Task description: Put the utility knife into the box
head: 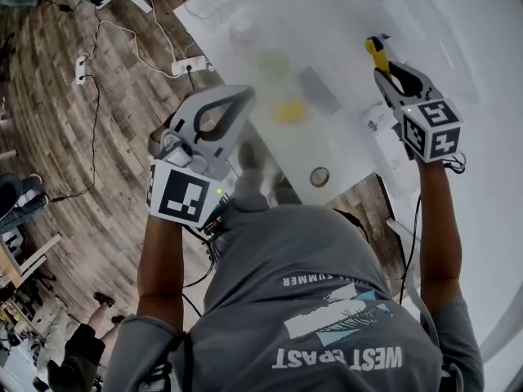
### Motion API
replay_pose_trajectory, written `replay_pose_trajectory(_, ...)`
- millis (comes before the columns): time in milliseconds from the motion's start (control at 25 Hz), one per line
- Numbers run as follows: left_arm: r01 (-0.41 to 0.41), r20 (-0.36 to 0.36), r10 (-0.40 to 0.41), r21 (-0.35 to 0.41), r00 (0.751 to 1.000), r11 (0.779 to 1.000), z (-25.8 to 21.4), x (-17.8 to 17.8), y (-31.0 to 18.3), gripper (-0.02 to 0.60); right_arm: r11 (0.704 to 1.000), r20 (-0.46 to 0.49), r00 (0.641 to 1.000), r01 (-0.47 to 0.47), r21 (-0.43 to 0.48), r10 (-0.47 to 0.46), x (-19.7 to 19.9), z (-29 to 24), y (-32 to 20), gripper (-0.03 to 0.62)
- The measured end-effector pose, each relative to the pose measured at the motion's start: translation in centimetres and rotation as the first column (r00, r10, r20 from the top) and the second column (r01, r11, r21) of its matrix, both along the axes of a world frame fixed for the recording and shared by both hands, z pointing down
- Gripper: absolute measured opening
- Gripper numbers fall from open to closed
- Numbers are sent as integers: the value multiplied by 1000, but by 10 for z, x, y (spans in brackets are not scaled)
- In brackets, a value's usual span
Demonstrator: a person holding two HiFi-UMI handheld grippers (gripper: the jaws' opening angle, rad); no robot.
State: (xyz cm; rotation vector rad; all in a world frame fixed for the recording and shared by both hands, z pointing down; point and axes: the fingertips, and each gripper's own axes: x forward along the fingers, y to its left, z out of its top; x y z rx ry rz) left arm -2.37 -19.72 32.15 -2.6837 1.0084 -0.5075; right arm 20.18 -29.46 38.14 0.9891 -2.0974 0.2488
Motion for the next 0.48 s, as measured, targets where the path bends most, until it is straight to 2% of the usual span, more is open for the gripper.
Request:
replay_pose_trajectory(200, 37, -3, -37, -9, 999, 999, 6, -12, -4, 8, 993, -69, 997, -43, -107, 35, 19, 69, -22, 118)
replay_pose_trajectory(480, 75, 14, -75, -29, 997, 997, 16, -25, -13, 8, 967, -160, 987, -55, -249, 15, 35, 151, -34, 118)
